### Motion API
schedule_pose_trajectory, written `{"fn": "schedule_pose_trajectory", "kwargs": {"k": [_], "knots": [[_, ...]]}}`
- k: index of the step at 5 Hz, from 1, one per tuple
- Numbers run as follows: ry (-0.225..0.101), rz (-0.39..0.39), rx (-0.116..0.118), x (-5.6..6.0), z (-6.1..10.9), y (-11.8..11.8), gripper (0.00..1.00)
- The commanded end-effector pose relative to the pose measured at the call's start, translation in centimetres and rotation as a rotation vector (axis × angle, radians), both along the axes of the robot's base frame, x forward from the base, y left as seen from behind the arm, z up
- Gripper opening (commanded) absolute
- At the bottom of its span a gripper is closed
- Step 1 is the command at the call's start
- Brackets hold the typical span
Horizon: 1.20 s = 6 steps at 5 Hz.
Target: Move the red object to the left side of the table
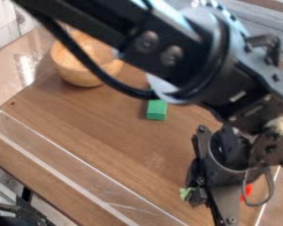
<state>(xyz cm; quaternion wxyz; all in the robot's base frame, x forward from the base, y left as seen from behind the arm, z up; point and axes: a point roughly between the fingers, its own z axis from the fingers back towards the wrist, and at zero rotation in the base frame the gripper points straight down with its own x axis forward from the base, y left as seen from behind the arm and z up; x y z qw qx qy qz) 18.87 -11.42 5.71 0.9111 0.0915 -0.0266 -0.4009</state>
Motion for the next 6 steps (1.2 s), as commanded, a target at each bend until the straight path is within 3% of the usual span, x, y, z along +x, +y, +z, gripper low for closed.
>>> {"fn": "schedule_pose_trajectory", "kwargs": {"k": [1,3,4,5,6], "knots": [[-0.027,-0.010,-0.025,-0.2,1.3,-0.5,1.00],[-0.018,-0.125,-0.031,0.6,-0.8,-0.3,1.00],[0.006,-0.155,-0.012,0.5,-0.6,0.7,0.00],[0.021,-0.178,-0.023,1.1,-2.1,0.9,1.00],[0.032,-0.196,-0.031,1.7,-3.3,1.1,0.00]]}}
